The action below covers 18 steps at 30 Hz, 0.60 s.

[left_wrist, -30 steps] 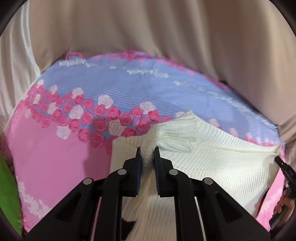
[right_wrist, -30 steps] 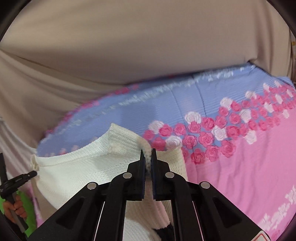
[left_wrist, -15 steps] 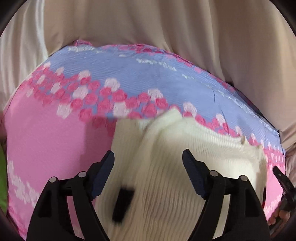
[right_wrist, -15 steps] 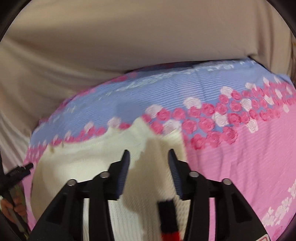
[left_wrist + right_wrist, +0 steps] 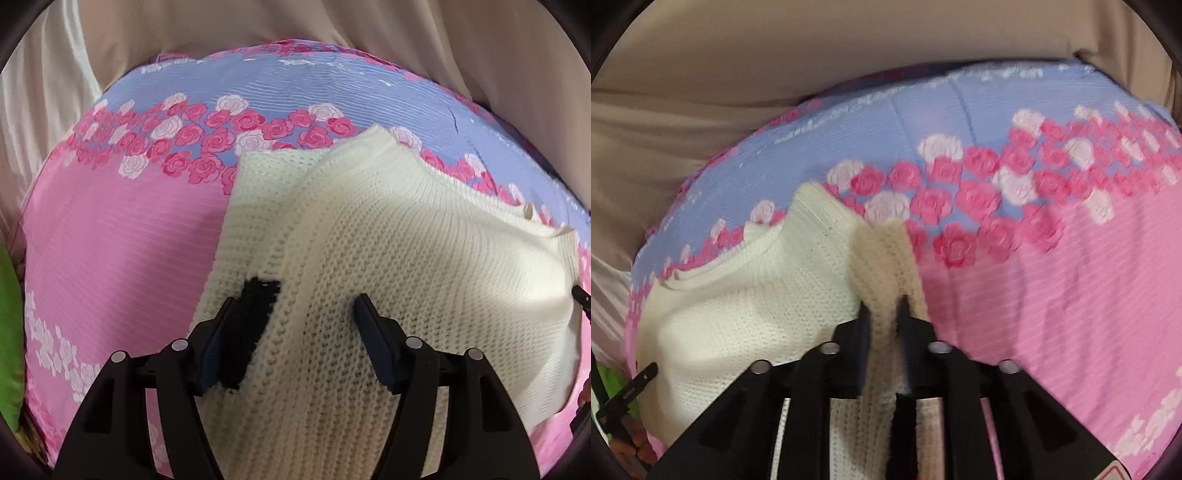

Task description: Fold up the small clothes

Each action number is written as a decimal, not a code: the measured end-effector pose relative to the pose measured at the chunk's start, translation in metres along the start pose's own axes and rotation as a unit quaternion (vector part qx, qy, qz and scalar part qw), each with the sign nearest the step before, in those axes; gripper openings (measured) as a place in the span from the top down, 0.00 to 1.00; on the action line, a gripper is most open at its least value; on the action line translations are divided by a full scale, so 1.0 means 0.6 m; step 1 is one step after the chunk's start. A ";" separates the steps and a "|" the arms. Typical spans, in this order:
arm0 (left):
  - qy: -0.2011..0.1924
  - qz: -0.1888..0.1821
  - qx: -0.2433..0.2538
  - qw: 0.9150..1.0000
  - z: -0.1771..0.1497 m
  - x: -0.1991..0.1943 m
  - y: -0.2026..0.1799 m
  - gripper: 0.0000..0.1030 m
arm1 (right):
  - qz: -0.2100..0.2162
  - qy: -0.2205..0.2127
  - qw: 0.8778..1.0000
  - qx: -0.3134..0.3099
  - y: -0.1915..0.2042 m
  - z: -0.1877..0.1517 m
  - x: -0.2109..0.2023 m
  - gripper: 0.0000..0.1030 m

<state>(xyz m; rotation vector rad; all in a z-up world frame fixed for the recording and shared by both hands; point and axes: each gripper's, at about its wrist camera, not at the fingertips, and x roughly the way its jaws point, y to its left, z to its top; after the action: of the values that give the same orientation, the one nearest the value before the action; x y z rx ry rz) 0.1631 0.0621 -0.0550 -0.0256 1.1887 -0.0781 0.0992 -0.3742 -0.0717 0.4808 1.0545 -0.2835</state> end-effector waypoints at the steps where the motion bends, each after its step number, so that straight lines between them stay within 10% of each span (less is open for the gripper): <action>1: -0.002 -0.010 -0.010 1.000 0.004 -0.011 0.005 0.41 | 0.007 -0.016 1.000 0.003 0.007 0.004 -0.021 0.83; 4: -0.026 -0.023 -0.024 0.999 0.025 -0.038 0.009 0.40 | -0.001 -0.071 0.997 -0.017 0.040 0.010 -0.075 0.68; 12: -0.005 -0.013 -0.001 1.000 0.122 0.048 -0.035 0.48 | -0.056 -0.004 0.995 -0.088 0.087 0.062 0.053 0.52; 14: -0.003 -0.001 0.012 1.000 0.130 0.061 -0.039 0.80 | -0.054 0.004 0.993 -0.103 0.094 0.062 0.064 0.92; 18: -0.029 -0.004 0.001 1.000 0.146 0.040 -0.024 0.92 | -0.012 -0.058 0.996 -0.072 0.085 0.078 0.000 0.93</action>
<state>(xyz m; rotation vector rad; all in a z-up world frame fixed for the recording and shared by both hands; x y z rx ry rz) 0.2528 0.0443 -0.0435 -0.0319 1.1310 -0.0852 0.1575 -0.3537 -0.0402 0.3194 0.9608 -0.2510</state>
